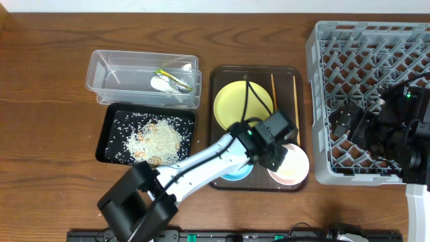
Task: Sort waste into correct bins and load items into the dishwasher rack
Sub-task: 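Return the blue bowl to the brown tray and reach for the white cup, then lift the white cup with the left gripper and pass it to the right gripper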
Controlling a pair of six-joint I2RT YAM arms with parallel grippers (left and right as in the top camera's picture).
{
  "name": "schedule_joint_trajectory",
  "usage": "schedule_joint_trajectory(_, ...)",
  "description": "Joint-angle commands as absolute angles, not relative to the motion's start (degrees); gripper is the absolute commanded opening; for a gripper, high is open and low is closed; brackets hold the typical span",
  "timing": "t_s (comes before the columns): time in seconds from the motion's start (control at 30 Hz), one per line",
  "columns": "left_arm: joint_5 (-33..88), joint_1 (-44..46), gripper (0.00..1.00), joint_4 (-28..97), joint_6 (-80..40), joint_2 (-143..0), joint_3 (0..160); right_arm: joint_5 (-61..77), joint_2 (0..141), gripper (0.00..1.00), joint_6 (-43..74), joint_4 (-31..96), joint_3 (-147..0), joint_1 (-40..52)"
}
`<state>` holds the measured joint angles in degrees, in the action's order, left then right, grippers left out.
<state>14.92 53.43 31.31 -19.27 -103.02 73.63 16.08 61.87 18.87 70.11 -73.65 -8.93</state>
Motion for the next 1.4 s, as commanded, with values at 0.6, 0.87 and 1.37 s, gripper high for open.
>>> schedule_joint_trajectory(0.6, 90.1, 7.7, 0.06, 29.1, -22.9, -84.7, 76.4, 81.6, 61.8, 0.97, -16.3, 56.9, -73.8, -8.3)
schedule_joint_trajectory(0.87, 90.1, 7.1, 0.06, 29.6, -22.9, -84.5, 76.4, 71.0, 62.2, 0.94, 0.2, 43.6, -73.8, 0.9)
schedule_joint_trajectory(1.37, 90.1, 8.2, 0.06, 29.5, -23.9, -84.3, 76.4, 55.5, 69.3, 0.99, 3.8, 33.1, -73.8, 12.4)
